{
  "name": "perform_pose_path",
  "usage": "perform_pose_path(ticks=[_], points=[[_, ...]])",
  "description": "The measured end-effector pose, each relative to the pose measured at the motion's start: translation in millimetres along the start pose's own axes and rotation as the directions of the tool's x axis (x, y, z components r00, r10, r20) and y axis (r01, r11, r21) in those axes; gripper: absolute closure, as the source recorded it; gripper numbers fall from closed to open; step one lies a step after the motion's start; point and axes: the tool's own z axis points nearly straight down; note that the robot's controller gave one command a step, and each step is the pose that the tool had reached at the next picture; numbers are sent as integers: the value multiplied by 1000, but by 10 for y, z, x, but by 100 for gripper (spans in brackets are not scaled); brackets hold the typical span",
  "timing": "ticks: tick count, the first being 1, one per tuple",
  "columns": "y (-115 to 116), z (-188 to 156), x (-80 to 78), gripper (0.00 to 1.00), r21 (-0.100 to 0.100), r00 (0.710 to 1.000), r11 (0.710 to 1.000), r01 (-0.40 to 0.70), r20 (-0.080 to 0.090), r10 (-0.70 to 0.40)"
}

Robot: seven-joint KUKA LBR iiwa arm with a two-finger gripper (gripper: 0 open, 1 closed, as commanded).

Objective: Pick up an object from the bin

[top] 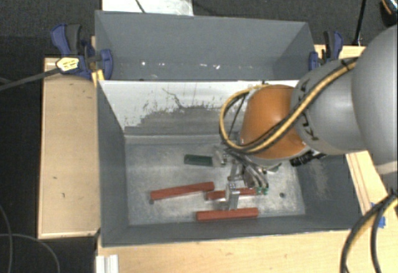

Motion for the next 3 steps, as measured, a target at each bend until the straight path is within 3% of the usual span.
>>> perform_pose_path(ticks=[1, 2, 3], points=[[363, -35, 99, 0, 0, 994, 994, -105, 1, 105], [355, -34, 103, 100, 0, 994, 994, -108, 0, 108], [152, -1043, 49, 100, 0, 999, 999, -39, 8, 39]])
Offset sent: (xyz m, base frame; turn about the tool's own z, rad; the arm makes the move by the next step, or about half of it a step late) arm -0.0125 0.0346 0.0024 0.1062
